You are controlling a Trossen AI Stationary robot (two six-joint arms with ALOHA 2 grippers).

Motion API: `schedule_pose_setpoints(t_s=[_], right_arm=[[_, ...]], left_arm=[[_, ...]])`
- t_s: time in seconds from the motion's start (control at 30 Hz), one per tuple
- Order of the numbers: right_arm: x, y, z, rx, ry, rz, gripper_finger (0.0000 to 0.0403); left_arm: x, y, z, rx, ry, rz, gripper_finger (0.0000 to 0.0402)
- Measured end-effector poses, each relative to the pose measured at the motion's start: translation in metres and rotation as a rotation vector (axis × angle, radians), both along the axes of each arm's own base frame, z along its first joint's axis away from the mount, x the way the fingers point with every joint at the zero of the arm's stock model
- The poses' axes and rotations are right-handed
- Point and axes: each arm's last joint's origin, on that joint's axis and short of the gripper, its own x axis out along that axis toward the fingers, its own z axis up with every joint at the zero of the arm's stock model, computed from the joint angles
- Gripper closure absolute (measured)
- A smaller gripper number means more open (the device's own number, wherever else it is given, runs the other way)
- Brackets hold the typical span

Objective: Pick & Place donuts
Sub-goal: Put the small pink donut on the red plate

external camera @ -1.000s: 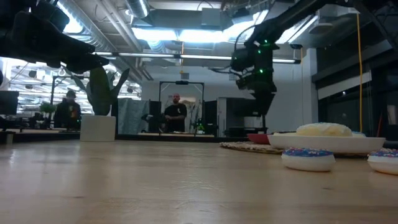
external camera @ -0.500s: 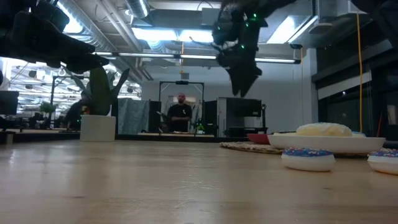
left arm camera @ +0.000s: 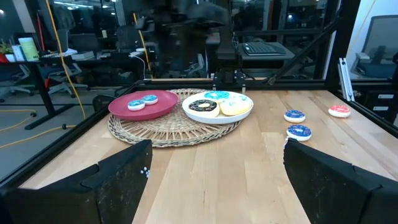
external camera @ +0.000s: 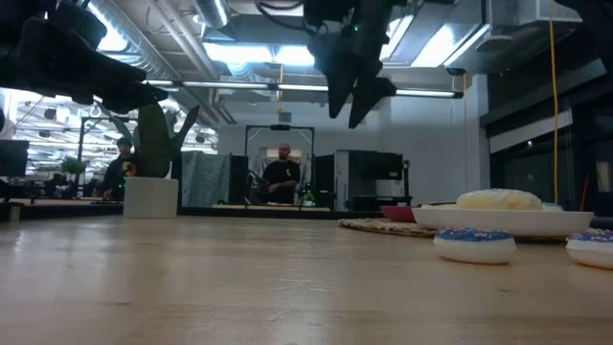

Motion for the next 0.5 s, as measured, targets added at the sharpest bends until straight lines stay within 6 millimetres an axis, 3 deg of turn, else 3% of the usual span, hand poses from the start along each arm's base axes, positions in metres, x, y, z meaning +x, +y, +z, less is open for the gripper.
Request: schedule_pose_setpoints(t_s=[0.5], right_arm=[[0.001, 0.093, 0.034, -0.129, -0.231, -0.032, 0.0152]], left_arm=[[0.0, 0.0, 0.0, 0.0, 0.0, 0.0, 0.0048]])
